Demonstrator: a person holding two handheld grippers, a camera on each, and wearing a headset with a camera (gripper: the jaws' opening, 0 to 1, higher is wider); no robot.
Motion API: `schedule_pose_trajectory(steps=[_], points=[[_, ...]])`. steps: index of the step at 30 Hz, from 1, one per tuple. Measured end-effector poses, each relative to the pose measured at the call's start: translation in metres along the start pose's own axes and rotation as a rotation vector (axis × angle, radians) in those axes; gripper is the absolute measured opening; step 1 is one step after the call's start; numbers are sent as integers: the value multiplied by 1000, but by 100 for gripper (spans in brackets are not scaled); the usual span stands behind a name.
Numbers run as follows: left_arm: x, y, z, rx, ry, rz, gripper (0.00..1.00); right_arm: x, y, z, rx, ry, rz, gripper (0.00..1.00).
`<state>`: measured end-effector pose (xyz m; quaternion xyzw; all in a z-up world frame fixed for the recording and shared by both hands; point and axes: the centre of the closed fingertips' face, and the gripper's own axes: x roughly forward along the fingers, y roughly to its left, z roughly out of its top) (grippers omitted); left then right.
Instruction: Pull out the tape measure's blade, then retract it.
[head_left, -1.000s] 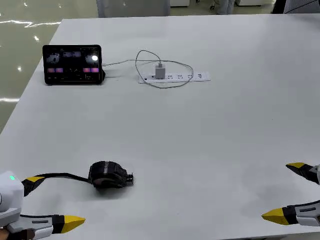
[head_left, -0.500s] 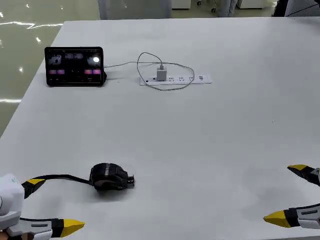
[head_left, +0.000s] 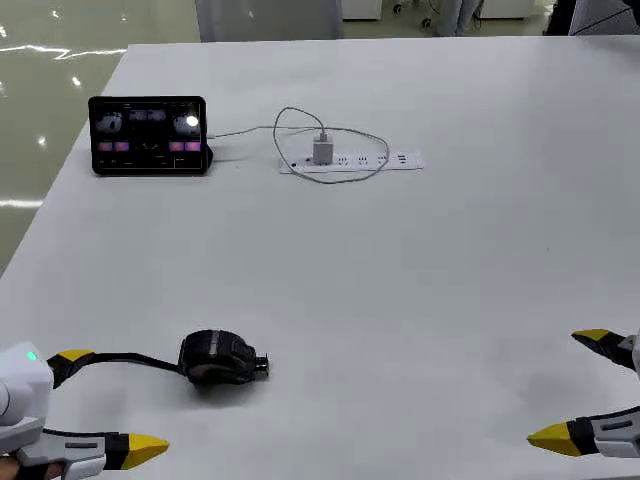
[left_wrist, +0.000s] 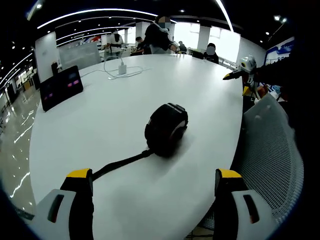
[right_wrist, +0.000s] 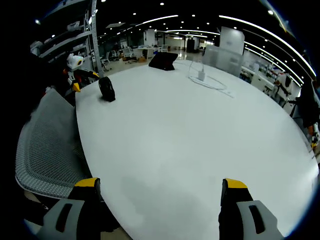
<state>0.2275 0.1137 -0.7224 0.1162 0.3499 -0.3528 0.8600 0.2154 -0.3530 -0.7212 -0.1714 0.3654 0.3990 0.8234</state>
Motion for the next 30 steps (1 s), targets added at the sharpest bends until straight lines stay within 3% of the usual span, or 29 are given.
schedule_pose_trajectory(steps=[16, 24, 30], points=[[17, 2, 20, 121, 42, -70, 99, 6, -8, 8, -30, 31, -11, 100], [30, -6, 24, 261, 115, -141, 96, 14, -6, 16, -62, 34, 2, 100], [42, -12, 28, 333, 152, -181, 94, 19, -7, 14, -83, 39, 16, 100]])
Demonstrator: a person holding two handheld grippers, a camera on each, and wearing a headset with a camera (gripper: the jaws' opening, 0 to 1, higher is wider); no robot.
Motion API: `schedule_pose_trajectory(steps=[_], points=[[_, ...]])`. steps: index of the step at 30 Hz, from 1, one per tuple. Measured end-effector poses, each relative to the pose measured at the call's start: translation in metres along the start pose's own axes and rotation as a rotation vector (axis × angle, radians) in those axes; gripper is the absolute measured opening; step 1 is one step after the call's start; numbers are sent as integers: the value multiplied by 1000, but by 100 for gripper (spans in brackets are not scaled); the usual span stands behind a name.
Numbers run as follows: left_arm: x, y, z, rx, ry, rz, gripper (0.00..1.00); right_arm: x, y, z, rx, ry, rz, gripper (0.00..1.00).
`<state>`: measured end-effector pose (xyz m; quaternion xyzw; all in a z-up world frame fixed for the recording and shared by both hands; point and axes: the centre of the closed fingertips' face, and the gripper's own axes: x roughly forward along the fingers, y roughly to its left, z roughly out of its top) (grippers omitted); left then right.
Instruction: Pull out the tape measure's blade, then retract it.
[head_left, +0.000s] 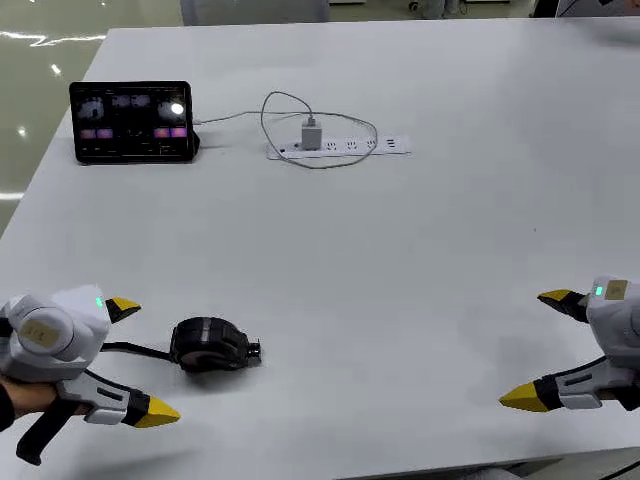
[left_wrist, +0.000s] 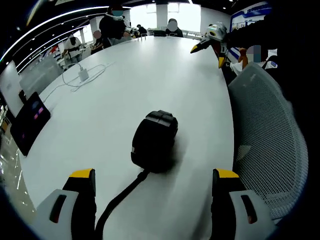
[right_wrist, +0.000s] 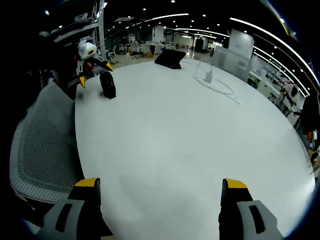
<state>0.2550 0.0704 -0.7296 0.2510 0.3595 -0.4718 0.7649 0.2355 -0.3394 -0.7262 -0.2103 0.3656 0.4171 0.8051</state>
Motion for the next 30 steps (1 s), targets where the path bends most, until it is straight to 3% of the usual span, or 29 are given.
schedule_pose_trajectory(steps=[6, 14, 19, 26, 29, 30], points=[[10, -2, 4, 48, 59, -42, 88, 4, 0, 5, -3, -1, 12, 100], [23, 1, 18, 184, 100, -71, 81, 15, 6, 26, -39, -24, 40, 100], [27, 0, 28, 207, 103, -96, 74, 23, 10, 35, -77, -19, 61, 100], [38, -2, 29, 232, 131, -120, 66, 35, 14, 47, -105, -29, 84, 100], [44, -2, 28, 241, 150, -121, 63, 41, 18, 58, -120, -57, 105, 100], [45, -1, 28, 242, 151, -117, 59, 43, 22, 66, -105, -107, 115, 100]])
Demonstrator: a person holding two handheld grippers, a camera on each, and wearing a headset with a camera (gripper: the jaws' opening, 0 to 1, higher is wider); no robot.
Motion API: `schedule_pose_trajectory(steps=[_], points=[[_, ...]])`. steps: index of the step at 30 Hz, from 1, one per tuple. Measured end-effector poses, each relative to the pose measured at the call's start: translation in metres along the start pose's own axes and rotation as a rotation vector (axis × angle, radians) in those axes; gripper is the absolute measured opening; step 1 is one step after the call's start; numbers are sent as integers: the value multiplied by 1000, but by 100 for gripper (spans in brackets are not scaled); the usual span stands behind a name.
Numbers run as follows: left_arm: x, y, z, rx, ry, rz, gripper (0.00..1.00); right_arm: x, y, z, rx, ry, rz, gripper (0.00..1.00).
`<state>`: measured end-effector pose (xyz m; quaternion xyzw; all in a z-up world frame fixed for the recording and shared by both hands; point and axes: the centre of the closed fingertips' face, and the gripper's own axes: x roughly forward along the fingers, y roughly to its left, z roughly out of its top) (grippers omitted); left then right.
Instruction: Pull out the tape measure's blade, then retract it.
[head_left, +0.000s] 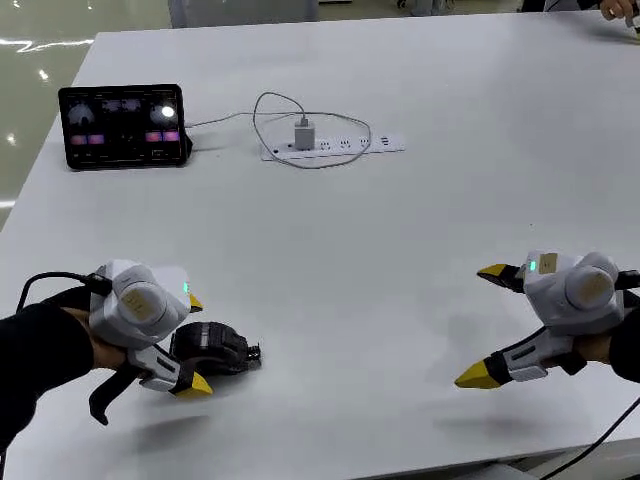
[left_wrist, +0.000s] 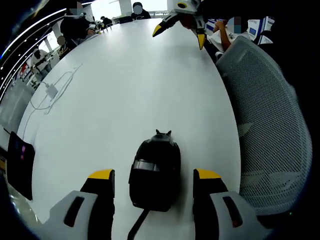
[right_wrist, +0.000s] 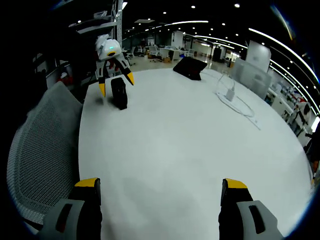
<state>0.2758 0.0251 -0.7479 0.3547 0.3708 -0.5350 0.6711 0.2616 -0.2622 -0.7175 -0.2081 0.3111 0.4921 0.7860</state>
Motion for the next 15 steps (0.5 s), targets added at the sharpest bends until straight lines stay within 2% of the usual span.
schedule_pose_trajectory(steps=[1, 2, 4, 7, 9, 11, 12, 15], points=[[0, 1, 1, 1, -3, 3, 55, 3, 2, 3, 5, -14, 9, 100], [1, 1, 1, 3, -6, 0, 52, 5, 3, 1, -5, -1, 9, 100], [4, 1, 1, -3, -12, -12, 53, 11, 2, -8, -44, 44, 11, 100], [5, 2, 2, 1, -3, -5, 49, 16, 1, -3, -21, 30, 14, 100], [8, 3, 2, 12, 3, 8, 42, 19, 3, 3, -27, 26, 16, 100], [10, 1, 0, 23, 18, -4, 34, 22, 2, 7, -33, 19, 20, 100], [11, 3, 0, 37, 24, 13, 34, 25, -1, 8, -35, 14, 21, 100], [11, 2, -1, 32, 34, 1, 34, 32, 0, 13, -40, 8, 31, 100]])
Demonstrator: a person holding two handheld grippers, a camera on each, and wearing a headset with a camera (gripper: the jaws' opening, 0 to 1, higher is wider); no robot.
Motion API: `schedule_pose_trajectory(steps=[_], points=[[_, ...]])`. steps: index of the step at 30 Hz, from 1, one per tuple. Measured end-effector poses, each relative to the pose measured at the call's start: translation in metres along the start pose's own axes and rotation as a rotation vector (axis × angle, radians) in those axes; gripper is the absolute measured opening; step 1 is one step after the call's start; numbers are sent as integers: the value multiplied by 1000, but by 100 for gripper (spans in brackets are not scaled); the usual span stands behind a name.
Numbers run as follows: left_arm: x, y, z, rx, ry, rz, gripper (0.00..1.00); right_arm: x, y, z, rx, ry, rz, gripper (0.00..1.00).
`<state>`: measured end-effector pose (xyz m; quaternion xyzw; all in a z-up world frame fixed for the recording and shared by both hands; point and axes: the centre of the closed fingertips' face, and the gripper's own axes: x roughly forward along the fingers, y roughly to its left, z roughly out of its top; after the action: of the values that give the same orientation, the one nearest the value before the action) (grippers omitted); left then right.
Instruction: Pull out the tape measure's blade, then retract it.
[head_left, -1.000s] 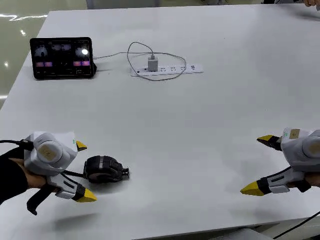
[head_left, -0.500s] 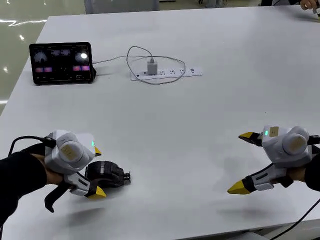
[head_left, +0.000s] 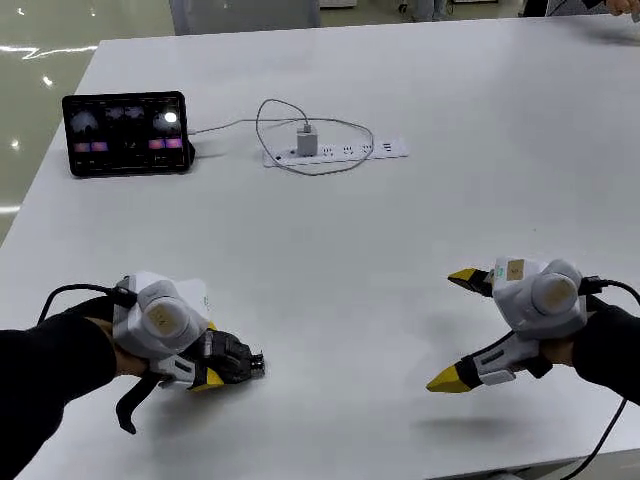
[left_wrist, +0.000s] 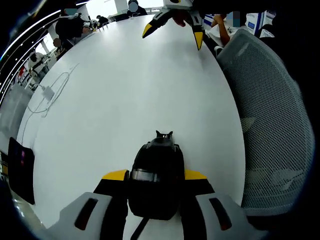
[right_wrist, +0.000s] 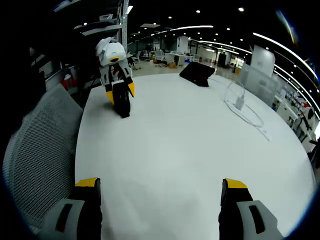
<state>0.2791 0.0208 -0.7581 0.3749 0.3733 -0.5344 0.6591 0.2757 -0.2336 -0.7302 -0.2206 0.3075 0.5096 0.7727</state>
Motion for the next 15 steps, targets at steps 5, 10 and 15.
schedule_pose_trajectory(steps=[5, 10, 15], points=[[1, 0, -1, -13, 4, -18, 34, 12, 2, 7, -19, -8, 17, 100], [1, -1, -1, -12, 11, -24, 34, 24, 4, 13, -24, -6, 35, 100], [1, -1, -1, -13, 16, -21, 33, 36, 7, 19, -26, -7, 50, 100]])
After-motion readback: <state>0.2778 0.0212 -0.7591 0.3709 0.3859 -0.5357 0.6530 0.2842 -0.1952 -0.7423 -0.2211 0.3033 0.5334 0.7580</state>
